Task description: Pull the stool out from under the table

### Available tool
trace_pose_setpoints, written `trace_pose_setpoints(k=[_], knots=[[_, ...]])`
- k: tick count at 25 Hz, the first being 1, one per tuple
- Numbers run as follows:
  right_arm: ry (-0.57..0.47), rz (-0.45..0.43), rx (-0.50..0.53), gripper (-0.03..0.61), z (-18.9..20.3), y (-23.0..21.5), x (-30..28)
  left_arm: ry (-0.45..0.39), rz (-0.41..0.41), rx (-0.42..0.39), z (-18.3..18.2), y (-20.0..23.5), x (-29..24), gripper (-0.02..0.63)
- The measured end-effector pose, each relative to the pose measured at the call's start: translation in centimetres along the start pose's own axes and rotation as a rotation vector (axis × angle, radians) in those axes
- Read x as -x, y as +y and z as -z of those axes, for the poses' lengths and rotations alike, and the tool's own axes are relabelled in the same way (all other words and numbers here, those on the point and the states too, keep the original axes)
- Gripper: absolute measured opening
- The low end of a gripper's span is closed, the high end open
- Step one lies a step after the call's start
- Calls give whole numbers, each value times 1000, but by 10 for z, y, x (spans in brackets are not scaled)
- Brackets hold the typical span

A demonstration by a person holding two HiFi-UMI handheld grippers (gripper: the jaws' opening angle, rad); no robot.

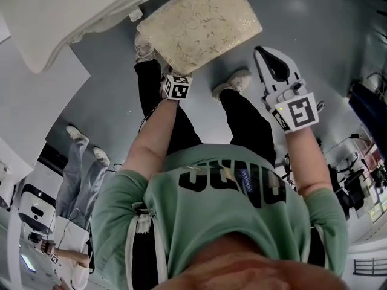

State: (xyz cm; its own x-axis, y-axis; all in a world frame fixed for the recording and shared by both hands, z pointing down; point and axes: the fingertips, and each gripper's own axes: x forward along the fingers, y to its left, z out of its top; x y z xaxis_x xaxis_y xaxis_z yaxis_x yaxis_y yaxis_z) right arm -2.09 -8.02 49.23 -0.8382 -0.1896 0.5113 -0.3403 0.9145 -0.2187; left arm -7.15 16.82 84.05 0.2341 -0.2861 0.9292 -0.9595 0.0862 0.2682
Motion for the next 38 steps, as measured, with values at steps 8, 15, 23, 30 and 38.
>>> trace_pose_setpoints(k=[8, 15, 23, 30, 38], knots=[[-5, 11, 7, -6, -18, 10, 5, 5, 17, 93, -14, -6, 35, 288], [-11, 42, -5, -6, -42, 13, 18, 31, 17, 109, -24, -10, 87, 288], [1, 89, -25, -6, -76, 16, 51, 40, 49, 79, -68, -25, 172, 288], [-18, 143, -24, -6, -122, 20, 81, -40, 68, 26, -156, -34, 240, 288], [-64, 198, -18, -6, -191, 9, 114, -138, 123, -56, -274, -61, 323, 288]])
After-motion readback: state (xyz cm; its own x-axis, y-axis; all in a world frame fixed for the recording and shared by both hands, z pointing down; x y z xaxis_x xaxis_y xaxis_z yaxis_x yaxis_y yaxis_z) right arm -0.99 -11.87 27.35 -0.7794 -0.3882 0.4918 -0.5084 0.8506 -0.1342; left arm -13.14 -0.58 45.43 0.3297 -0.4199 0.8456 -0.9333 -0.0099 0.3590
